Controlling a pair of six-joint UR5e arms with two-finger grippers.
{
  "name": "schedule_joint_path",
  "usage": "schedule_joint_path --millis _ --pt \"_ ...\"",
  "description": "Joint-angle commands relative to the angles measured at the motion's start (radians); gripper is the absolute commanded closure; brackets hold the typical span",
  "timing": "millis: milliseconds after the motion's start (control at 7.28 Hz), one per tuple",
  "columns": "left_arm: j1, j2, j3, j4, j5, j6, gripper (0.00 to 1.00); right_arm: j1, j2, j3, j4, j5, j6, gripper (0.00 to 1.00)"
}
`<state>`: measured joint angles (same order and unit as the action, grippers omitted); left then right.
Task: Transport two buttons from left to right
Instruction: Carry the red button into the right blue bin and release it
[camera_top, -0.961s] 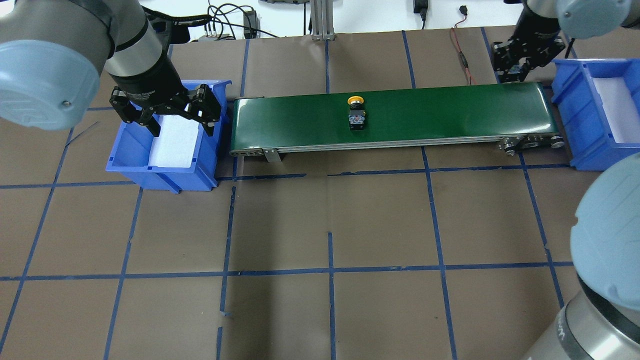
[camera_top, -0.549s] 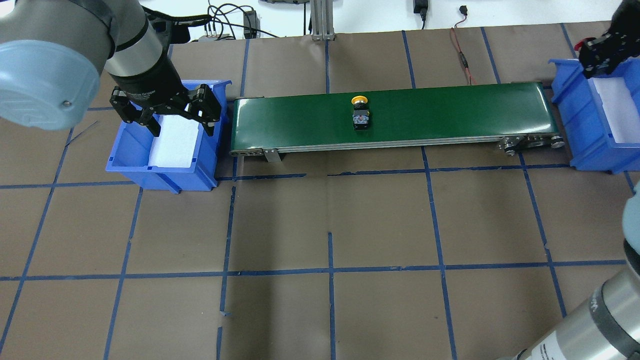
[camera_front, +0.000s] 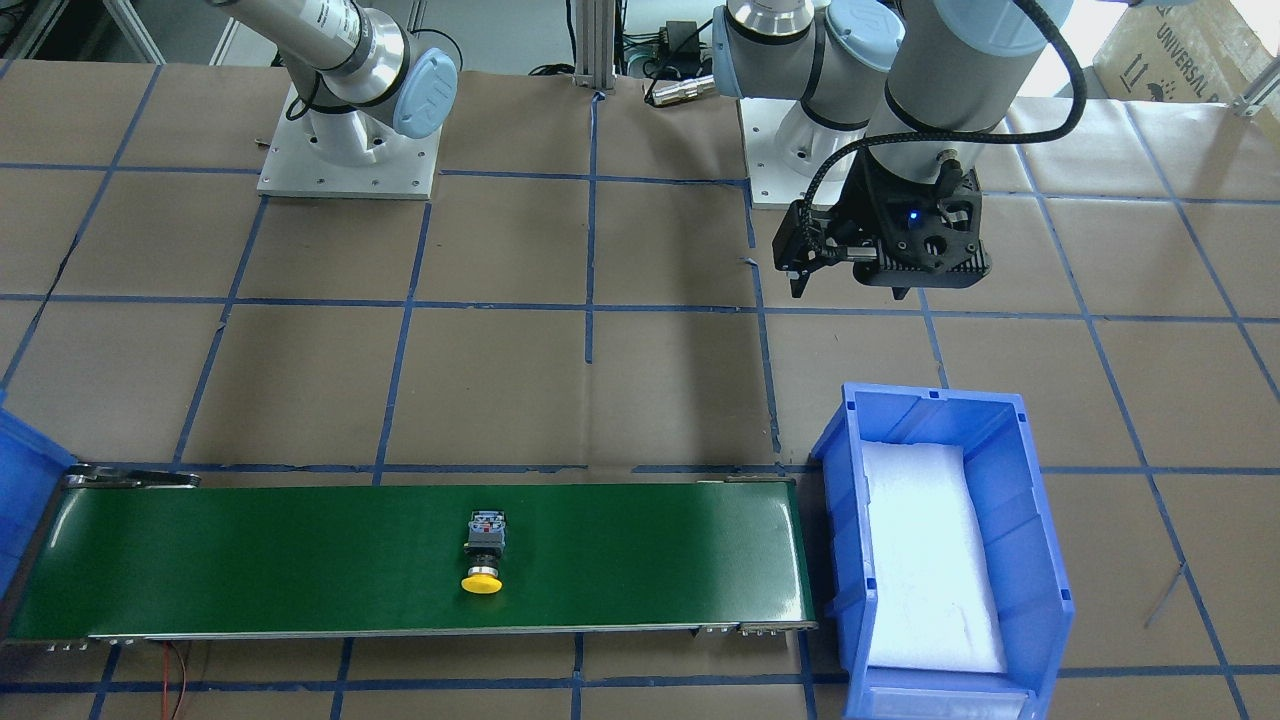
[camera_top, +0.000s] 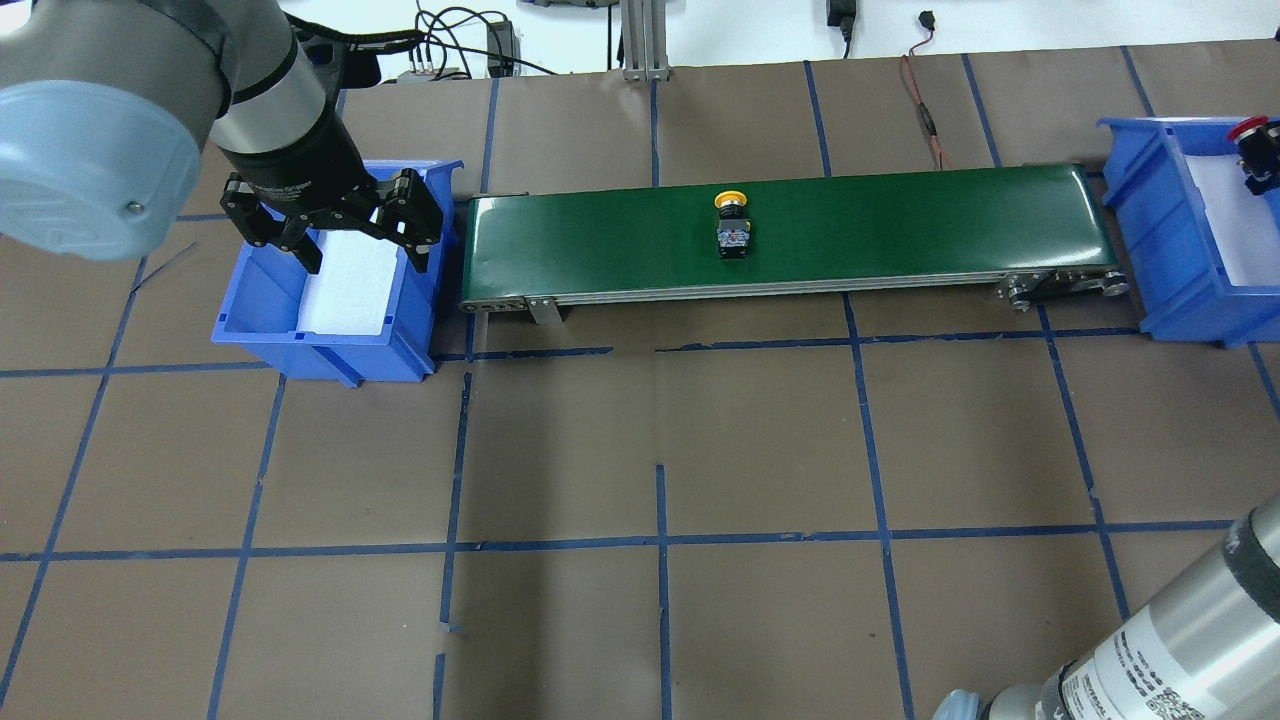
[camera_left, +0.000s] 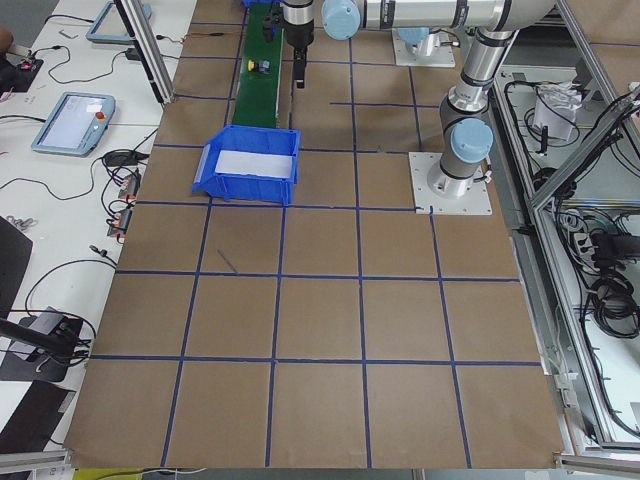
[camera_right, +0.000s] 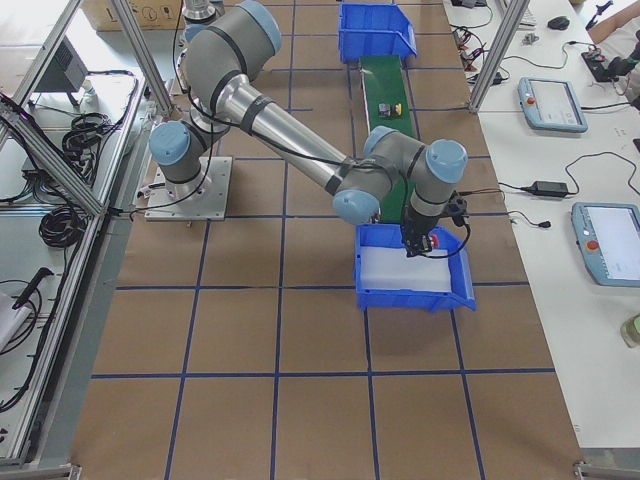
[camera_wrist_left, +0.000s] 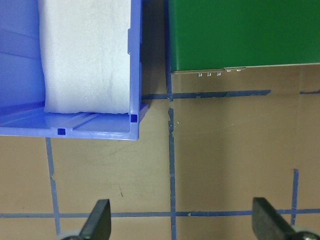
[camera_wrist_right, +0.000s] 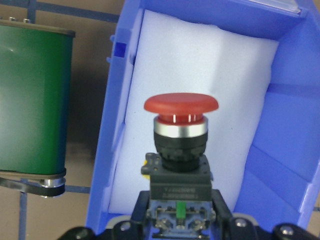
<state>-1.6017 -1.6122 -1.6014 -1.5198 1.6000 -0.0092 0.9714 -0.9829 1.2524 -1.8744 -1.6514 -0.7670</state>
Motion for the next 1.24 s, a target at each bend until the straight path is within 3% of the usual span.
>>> schedule_joint_path --millis 0,412,549,824,1099 --pt "-0.001 0.000 0.000 0.000 0.000 0.000 0.00 -0.003 0.056 -0.004 -0.069 -0.005 -0.009 0.79" --pt "-0.001 0.002 0.000 -0.002 0.000 0.000 0.00 -0.005 0.122 -0.037 -0.086 -0.004 0.002 0.67" --pt "-0.003 0.002 0.000 -0.002 0.000 0.000 0.00 -0.019 0.154 -0.057 -0.085 0.004 -0.001 0.56" --pt "0.000 0.002 0.000 -0.003 0.001 0.000 0.00 -0.026 0.177 -0.099 -0.104 0.002 0.003 0.21" --pt "-0.001 0.000 0.000 -0.002 0.001 0.000 0.00 -0.019 0.175 -0.105 -0.101 0.001 0.020 0.06"
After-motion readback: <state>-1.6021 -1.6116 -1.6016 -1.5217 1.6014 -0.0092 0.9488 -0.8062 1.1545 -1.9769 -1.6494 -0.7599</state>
